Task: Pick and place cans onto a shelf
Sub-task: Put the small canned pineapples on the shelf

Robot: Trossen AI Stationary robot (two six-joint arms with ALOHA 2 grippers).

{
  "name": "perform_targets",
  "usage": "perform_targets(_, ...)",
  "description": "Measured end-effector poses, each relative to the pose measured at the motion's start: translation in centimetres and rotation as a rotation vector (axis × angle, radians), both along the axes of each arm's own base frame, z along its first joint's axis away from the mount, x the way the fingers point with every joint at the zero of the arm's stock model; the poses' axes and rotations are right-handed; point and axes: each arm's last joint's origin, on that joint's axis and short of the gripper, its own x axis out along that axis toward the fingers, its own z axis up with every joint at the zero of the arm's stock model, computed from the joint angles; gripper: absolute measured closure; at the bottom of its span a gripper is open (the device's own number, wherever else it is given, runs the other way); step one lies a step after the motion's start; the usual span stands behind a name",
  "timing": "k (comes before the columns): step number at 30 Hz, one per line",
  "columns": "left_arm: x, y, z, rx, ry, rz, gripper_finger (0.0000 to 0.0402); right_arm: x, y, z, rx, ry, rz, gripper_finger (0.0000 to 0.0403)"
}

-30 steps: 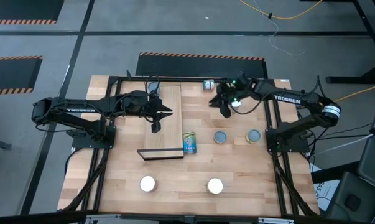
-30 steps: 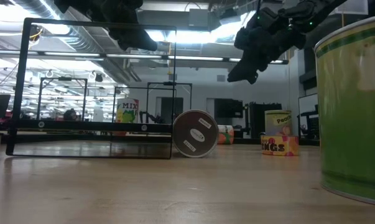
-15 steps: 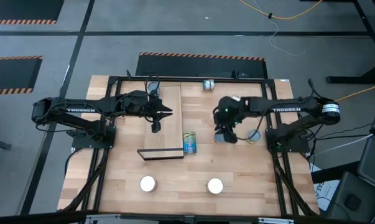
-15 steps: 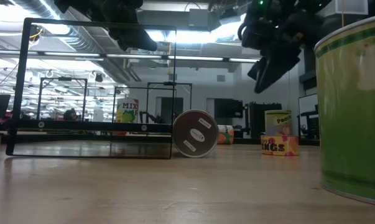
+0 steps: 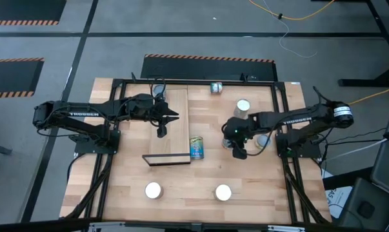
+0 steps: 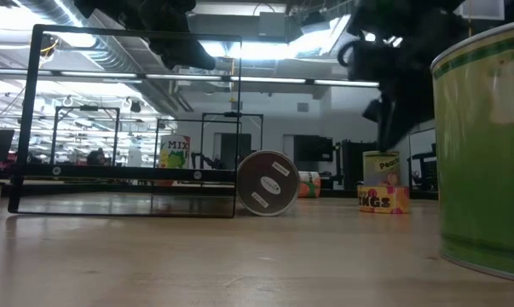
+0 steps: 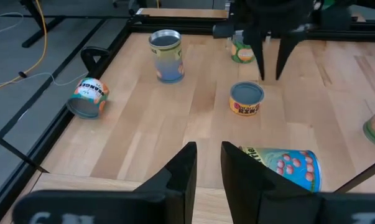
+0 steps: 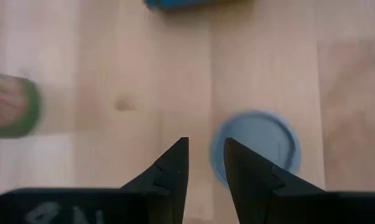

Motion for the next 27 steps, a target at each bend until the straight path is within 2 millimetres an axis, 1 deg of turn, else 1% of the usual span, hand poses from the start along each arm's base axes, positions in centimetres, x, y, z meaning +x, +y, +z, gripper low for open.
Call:
perform_targets(7, 0.0, 0.0, 0.0, 0.0, 0.0, 0.0, 0.0335, -0.9, 0.3, -1.8, -0.069, 0.027, -0.036, 0.0298)
perform_targets(15, 0.0, 0.0, 0.0, 0.0, 0.0, 0.0, 0.0335, -0.8, 0.3, -2.9, -0.065, -0.047, -0.039, 0.0298)
perform_targets(23, 0.0, 0.0, 0.0, 0.0, 0.0, 0.0, 0.0335, -1.4, 0.3, -4.2, -0.061, -0.069, -0.042, 0.0298)
perform_targets(27, 0.0, 0.0, 0.0, 0.0, 0.001, 0.0, 0.0335, -1.4, 0.3, -4.5, -0.058, -0.081, -0.041, 0.0298)
